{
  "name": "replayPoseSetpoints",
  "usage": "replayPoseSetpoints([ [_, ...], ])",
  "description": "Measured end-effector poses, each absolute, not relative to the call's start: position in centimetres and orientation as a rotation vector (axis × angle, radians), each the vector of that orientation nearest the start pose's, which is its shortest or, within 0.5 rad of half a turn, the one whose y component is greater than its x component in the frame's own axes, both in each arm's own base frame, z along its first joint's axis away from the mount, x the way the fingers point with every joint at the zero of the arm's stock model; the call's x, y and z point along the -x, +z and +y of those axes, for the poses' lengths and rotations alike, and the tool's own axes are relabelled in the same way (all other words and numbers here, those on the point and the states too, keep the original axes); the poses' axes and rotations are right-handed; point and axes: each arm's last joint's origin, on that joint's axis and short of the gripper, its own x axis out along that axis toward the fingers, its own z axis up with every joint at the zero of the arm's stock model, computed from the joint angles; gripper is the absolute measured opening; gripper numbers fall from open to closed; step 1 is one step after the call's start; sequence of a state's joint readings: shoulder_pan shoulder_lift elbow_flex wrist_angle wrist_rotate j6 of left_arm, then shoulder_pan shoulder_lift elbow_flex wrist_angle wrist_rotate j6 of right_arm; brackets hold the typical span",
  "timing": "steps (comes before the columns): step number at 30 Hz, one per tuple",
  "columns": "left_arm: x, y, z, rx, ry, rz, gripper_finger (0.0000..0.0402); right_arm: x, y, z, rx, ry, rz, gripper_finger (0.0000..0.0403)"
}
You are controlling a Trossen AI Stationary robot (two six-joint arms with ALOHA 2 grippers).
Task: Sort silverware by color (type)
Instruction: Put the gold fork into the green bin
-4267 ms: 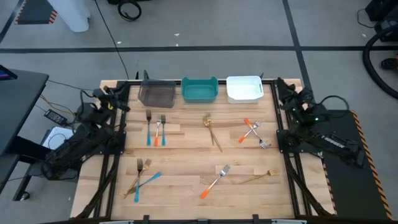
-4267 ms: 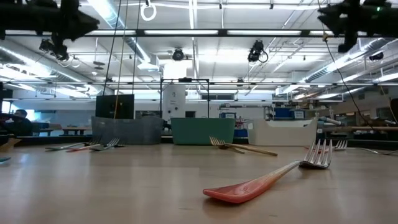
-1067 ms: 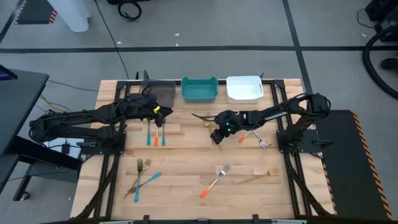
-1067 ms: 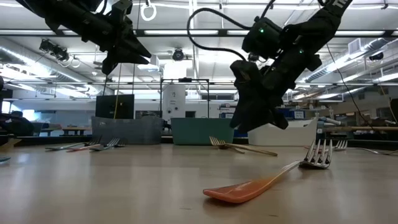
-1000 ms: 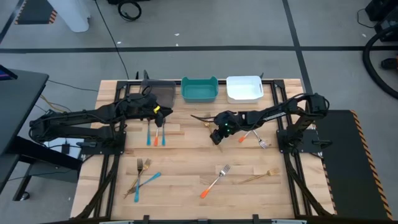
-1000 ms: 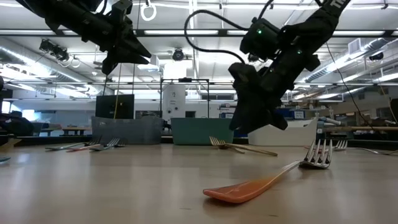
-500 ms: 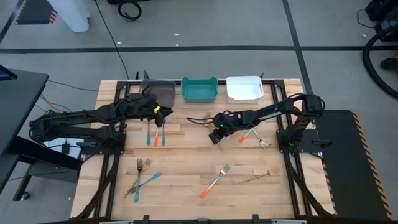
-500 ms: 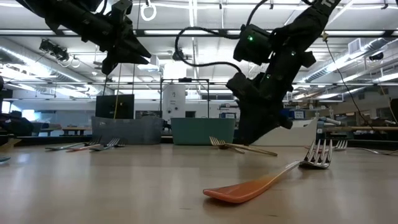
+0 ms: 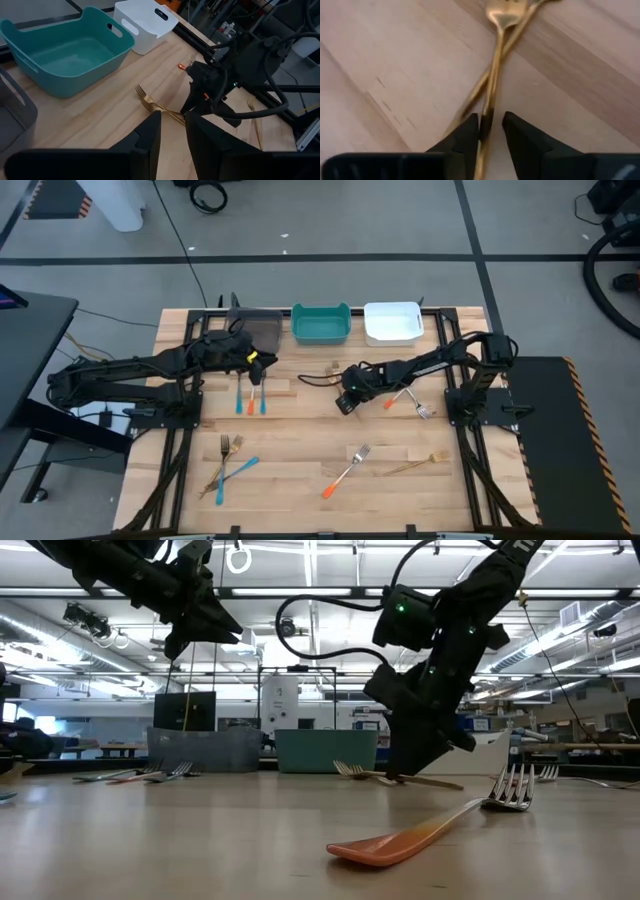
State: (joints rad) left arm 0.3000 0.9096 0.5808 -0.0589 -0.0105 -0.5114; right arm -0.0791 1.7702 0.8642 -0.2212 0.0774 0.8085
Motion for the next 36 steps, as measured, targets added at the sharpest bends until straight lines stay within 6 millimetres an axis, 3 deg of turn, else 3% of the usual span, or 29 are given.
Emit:
replayPoseSetpoints([
  [5, -19.0, 25.3, 5.9, 0.557, 0.399, 0.299, 0.0098, -30.9, 11.8, -2.8, -0.711, -0.601, 1.018, 0.0023],
  [12, -19.0, 25.3, 5.9, 0.557, 0.399, 0.299, 0.0098, -30.9, 12.1, -3.2, -0.768, -0.545, 1.021, 0.0021],
  [18, -19.0, 25.3, 5.9, 0.556, 0.404, 0.297, 0.0098, -30.5, 15.2, -4.2, -0.792, -0.472, 0.941, 0.0021],
  [24, -18.9, 25.3, 6.0, 0.549, 0.437, 0.288, 0.0098, -30.9, 20.2, -7.4, -0.693, -0.471, 0.721, 0.0021],
  [28, -18.9, 25.3, 6.0, 0.547, 0.441, 0.286, 0.0098, -32.1, 23.6, -10.3, -0.439, -0.473, 0.469, 0.0021],
  [33, -18.9, 25.3, 6.2, 0.539, 0.478, 0.278, 0.0098, -33.2, 24.9, -14.5, -0.135, -0.5, 0.324, 0.0021],
  [36, -18.9, 25.3, 6.2, 0.539, 0.481, 0.277, 0.0098, -33.0, 23.9, -16.6, -0.073, -0.517, 0.371, 0.0021],
])
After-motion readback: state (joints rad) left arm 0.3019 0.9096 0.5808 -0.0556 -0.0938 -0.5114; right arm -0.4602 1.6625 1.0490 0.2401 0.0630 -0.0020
